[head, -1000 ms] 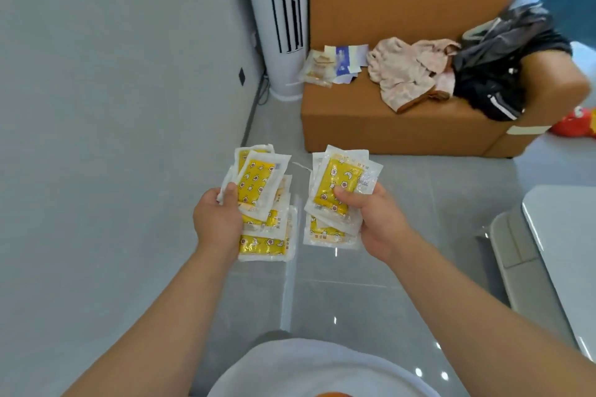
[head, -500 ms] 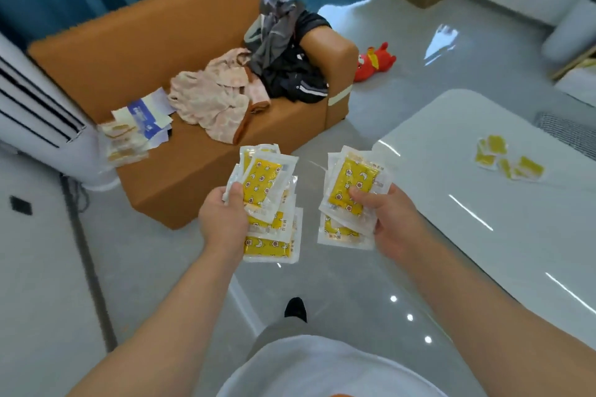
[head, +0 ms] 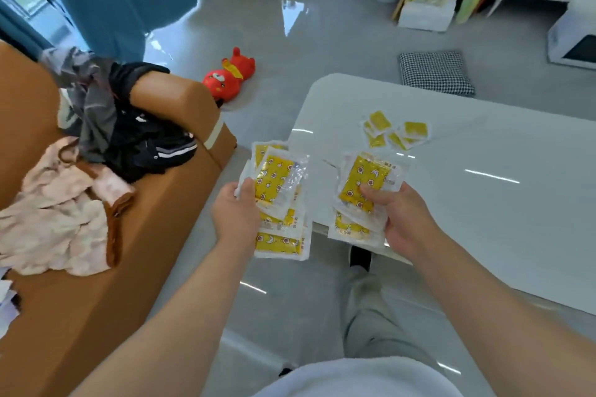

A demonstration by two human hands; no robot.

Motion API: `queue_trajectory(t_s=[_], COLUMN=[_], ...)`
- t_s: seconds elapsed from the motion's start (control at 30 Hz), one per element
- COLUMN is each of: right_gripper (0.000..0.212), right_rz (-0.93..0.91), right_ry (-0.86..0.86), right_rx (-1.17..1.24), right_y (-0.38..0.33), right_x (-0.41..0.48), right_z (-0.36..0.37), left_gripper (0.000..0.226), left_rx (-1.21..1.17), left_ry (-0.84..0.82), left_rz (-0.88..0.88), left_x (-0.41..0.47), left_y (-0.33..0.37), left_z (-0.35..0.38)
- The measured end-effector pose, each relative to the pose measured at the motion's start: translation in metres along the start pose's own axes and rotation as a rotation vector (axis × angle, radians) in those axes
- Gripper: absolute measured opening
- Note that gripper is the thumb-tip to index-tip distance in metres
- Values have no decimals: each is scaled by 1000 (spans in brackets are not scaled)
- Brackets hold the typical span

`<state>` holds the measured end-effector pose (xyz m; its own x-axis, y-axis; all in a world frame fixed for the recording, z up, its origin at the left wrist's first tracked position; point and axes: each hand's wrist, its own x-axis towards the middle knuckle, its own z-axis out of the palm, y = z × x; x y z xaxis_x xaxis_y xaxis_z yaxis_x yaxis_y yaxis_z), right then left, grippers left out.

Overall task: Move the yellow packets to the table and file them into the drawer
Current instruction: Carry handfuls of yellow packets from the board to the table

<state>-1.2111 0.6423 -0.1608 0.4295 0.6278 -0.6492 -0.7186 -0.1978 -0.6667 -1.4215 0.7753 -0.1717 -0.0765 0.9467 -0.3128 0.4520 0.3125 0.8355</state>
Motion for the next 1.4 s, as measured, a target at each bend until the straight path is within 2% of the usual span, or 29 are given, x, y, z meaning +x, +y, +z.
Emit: queue_trajectory(t_s=[0.37,0.57,0.8,0.87,1.03,1.23,1.33,1.4], right_gripper=[39,33,42,49,42,33,23,24], right_rz=[114,142,128,91,54,155,242,289], right_ry=[209,392,618,665,769,827,869,898], right_rx=[51,164,236,204,130,63,105,136], right_y=[-128,-151,-171,-172,-148,-89,-69,-61], right_x=[203,300,385,409,453,479,488,491], right_z=[-84,-117,-171,-190,-232,-255,-258,-259], left_gripper=[35,31,32,34,39,31,32,34], left_rx=[282,419,542,552,583,655,702,737], left_ry=[-165,-303,-448,-487,-532,-577,-604,-619], left_rz=[-30,16,132,159,209,170,174,186], left_x=[108,153,192,202,216,222,224,224], left_y=[87,109,100,88,50,-11,-35,-44], left_z=[236,345,470,502,571,607,607,605])
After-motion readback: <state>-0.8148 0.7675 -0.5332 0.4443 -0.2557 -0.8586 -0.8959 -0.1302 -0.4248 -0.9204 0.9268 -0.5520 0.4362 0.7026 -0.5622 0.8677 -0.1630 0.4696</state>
